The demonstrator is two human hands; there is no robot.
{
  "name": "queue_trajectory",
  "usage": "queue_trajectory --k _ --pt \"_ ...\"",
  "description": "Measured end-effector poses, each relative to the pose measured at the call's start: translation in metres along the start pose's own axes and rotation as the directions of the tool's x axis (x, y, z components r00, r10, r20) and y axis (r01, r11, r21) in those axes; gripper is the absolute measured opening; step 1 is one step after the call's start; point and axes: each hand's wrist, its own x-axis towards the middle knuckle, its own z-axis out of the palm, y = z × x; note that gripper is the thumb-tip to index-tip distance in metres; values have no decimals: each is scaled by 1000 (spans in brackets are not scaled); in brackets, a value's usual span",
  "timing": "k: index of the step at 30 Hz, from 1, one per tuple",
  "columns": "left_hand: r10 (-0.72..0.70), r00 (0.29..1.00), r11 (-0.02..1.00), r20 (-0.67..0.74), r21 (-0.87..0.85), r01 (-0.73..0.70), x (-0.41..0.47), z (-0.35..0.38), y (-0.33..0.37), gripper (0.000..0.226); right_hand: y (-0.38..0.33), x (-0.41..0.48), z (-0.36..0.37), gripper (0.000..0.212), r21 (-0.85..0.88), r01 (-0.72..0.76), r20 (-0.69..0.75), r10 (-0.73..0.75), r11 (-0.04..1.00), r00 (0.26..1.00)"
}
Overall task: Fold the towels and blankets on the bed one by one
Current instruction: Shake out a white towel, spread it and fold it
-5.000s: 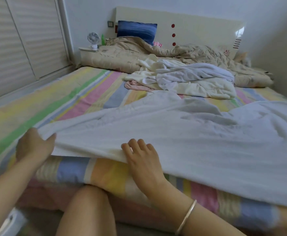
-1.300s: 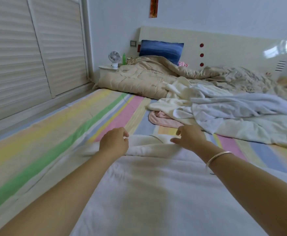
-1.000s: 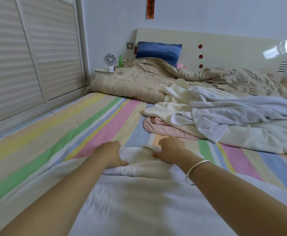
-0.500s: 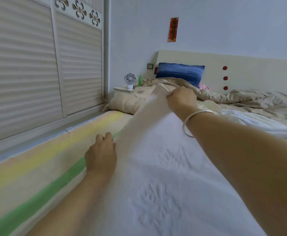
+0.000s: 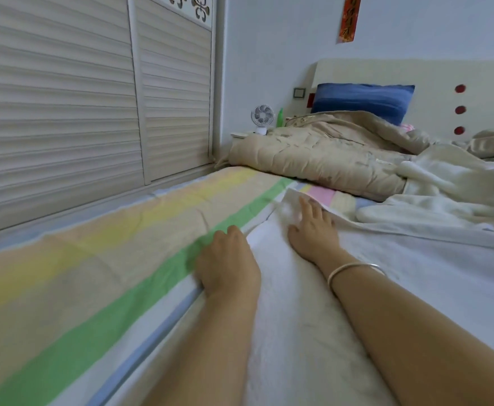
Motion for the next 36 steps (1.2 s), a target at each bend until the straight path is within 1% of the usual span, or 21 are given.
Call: queue_trajectory --k 1,2,3,5,7,9,12,14,16,18,20,21,23,25,27,28,30,32,33,35,36 --pt "-7 1000 1000 -5 -1 7 1 -2 0 13 -2 0 -1 67 -63 -66 -37 64 996 997" --pt "-9 1000 1000 -5 1 9 1 -1 -1 13 -3 -1 0 63 -121 -130 -35 126 984 991" --pt "-13 1000 1000 1 1 13 1 -2 0 13 -2 -2 1 61 -171 -163 4 166 972 986" --pt "-16 1000 1000 9 4 16 2 1 -1 14 1 -1 0 62 -184 -143 144 171 972 975" --pt "-22 1000 1000 12 16 22 4 2 -1 14 4 3 -9 62 -87 -105 235 123 991 964" --pt "-20 1000 999 7 30 20 4 2 0 14 3 -5 -17 59 46 -45 199 35 998 979" --pt "-7 1000 1000 -23 -8 7 0 -1 -2 18 -9 -50 -39 52 304 14 159 -65 952 985" --pt "-26 998 993 -56 -119 19 -3 -4 -5 19 -14 -102 -64 51 313 54 215 -126 948 968" --pt "-69 996 929 -52 -366 46 -10 -16 -10 18 -12 -175 -103 57 210 97 300 -159 973 941" --pt "-80 996 813 30 -577 83 -23 -34 -23 28 -6 -240 -139 78 95 152 360 -176 984 916" --pt "-16 990 763 141 -638 103 -45 -49 -40 37 5 -287 -156 105 -26 133 412 -111 991 905" --pt "8 981 768 196 -629 119 -65 -67 -54 39 0 -307 -165 114 -70 134 438 -90 989 895" --pt "3 969 797 247 -585 147 -98 -90 -81 41 -23 -331 -160 118 -97 103 425 -52 990 904" --pt "-28 963 880 268 -451 152 -129 -124 -113 36 -69 -355 -152 104 -120 99 407 -42 988 913" --pt "-61 950 954 306 -263 146 -156 -156 -143 31 -117 -385 -132 82 -67 152 361 -118 986 925" --pt "-92 944 972 316 -177 154 -170 -176 -158 29 -144 -402 -128 77 -24 184 391 -160 983 906" --pt "-131 933 986 335 -51 156 -195 -208 -184 25 -180 -432 -134 78 53 254 402 -253 966 880" --pt "-171 903 984 394 29 174 -216 -234 -208 36 -203 -455 -152 85 171 368 360 -405 914 841" --pt "-192 888 981 419 54 187 -223 -244 -218 46 -208 -465 -160 83 242 383 414 -452 891 790" --pt "-234 848 969 475 43 243 -231 -257 -236 62 -211 -482 -176 77 323 367 431 -481 872 763" --pt "-240 830 961 503 5 275 -233 -264 -241 65 -209 -489 -184 75 346 340 421 -468 875 777"
